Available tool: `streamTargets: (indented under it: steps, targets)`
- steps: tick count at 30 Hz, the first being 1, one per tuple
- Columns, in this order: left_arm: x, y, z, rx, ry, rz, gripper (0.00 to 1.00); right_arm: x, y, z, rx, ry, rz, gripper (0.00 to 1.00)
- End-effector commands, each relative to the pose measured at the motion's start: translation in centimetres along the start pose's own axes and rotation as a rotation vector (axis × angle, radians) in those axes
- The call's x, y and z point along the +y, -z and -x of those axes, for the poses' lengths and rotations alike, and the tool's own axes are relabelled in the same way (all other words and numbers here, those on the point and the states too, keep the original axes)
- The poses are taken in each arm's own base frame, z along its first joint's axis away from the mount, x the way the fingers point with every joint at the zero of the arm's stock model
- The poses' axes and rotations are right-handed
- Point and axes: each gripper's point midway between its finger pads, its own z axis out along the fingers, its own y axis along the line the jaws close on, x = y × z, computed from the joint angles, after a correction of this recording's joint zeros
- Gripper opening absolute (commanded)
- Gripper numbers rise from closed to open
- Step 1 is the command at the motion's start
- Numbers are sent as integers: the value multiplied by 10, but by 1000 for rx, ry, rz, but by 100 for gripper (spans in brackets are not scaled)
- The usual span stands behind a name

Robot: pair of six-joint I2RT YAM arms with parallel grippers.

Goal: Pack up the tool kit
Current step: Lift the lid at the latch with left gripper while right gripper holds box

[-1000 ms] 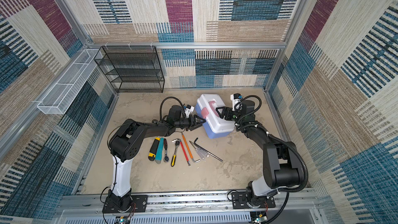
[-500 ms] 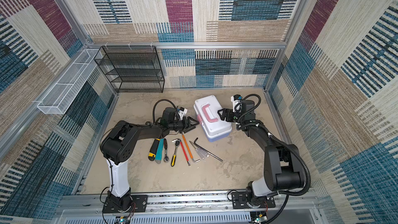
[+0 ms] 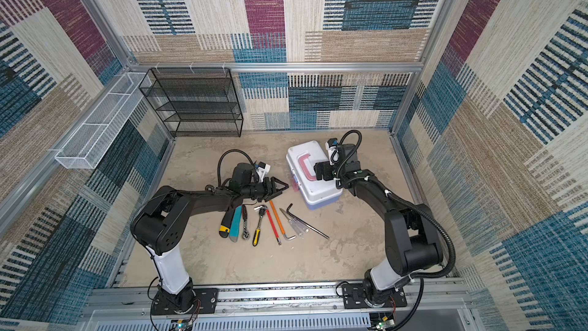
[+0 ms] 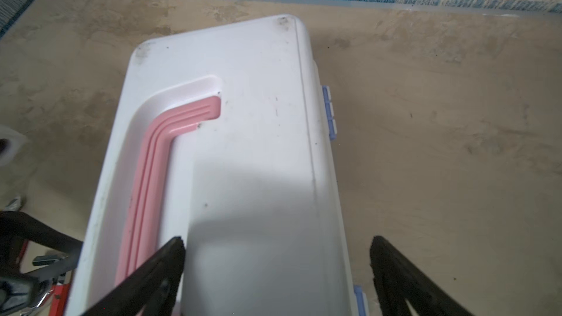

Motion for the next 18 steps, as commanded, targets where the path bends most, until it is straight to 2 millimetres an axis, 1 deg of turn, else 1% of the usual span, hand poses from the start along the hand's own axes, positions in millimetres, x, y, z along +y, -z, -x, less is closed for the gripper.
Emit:
streamTargets:
  steps: [1,4,7,9,13,18]
  targets:
    - [3,7,0,-17,-52,37,64,-5,-4,-4,31,36,-32,94]
    - [0,10,0,-21,-63,33,64,-3,-6,-6,39,43,-24,91]
    - [-2,7,0,-12,-67,25,64,9,-8,-12,59,57,22,91]
    - [-3,6,1,-6,-64,17,64,12,-11,-16,75,59,34,91]
    - [-8,4,3,-4,-68,-6,63,14,-14,-23,97,38,50,84]
    - [-18,2,7,-4,-70,-46,63,26,-15,-24,83,-28,125,75]
